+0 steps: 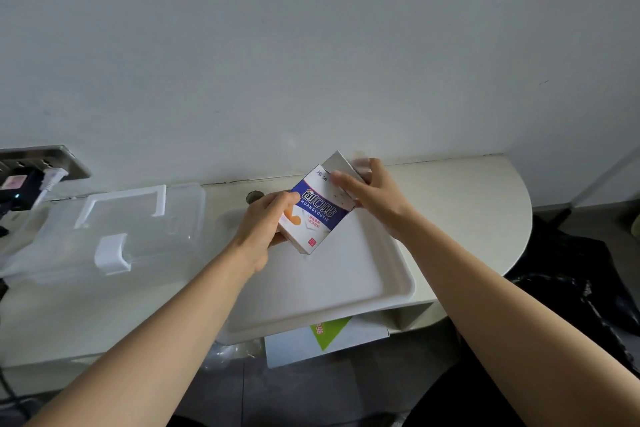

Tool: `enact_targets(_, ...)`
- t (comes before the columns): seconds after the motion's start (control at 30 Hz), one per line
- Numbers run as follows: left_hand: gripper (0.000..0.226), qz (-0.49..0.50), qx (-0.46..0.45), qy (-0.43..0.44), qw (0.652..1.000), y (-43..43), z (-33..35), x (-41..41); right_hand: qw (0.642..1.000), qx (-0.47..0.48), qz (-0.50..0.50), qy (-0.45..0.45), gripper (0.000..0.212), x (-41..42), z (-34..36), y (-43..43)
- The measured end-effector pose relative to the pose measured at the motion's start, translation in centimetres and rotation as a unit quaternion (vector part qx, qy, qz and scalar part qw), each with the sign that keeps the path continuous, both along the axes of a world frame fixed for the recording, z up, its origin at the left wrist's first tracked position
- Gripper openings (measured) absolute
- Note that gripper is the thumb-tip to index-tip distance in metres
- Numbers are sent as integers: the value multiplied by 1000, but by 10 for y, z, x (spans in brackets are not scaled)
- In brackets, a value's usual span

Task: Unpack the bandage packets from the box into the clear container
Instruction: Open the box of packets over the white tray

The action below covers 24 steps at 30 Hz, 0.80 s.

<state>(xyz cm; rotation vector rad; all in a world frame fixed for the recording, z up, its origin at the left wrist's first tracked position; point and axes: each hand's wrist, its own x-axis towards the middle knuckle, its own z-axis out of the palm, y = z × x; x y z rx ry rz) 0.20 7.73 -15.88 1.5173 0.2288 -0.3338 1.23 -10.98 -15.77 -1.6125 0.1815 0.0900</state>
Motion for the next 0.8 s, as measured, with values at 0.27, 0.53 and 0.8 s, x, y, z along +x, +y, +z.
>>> enact_targets(0.27, 58, -22, -117, 8, 993, 14, -4, -3, 979, 132, 57, 146, 30, -8, 15, -10)
enact_targets(0.53, 51, -198, 5, -64, 978, -14, 6, -8, 999, 19, -31, 18, 12, -4, 20, -15)
enact_targets(0.8, 48, -78, 19, -27, 996, -58, 16, -6, 994, -31, 107, 4, 59, -20, 29, -35)
